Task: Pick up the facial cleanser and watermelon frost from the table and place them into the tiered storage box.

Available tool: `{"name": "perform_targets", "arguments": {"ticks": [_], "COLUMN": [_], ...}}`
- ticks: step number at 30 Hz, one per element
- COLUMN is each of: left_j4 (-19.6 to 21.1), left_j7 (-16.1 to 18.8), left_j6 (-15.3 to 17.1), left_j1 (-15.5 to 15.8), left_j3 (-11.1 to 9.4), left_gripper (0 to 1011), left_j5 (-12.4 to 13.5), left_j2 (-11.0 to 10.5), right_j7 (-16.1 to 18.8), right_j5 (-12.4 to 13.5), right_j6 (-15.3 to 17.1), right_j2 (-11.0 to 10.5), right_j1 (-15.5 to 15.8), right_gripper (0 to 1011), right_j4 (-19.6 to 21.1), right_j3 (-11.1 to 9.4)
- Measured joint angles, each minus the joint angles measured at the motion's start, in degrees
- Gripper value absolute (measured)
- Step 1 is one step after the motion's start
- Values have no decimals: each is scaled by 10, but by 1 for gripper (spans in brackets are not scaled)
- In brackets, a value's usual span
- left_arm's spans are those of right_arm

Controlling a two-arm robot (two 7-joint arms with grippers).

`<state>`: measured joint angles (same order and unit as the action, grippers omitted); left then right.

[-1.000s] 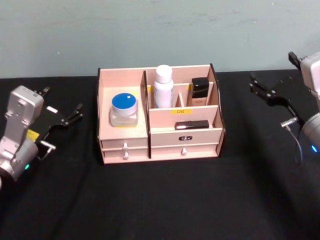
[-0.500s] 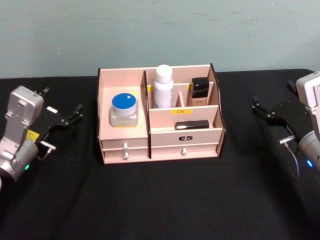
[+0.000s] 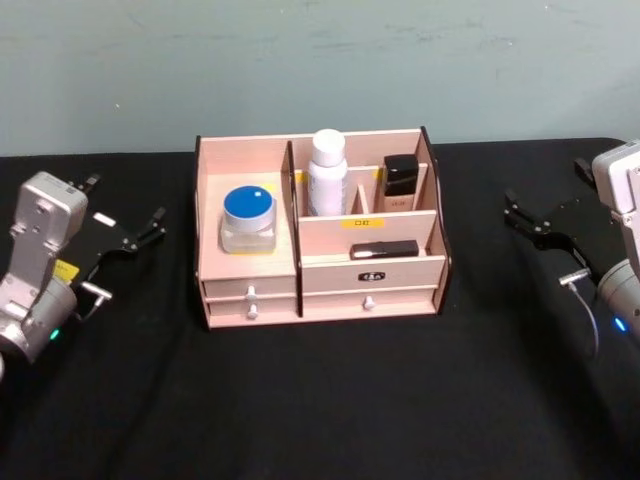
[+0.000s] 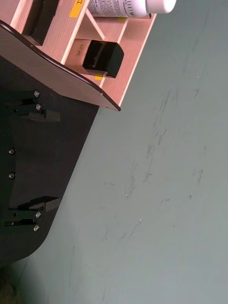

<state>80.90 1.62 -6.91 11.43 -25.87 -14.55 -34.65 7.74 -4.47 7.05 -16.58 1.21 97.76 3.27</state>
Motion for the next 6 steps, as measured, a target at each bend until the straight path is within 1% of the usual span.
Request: {"name": "perform_targets", "arguments": {"ticks": [6], "left_j4": [0], "left_j7": [0], "left_j6": [0], "left_j1": [0], "left_j3": [0], "left_gripper": [1010], "left_j5": [0], "left_j2": [0], "right_j7": [-1], "right_j5": [0], "right_j6": [0], "right_j2": [0], "right_j1": [0], "right_gripper": [1003], "right_j4": [1], "right_j3": [0]}}
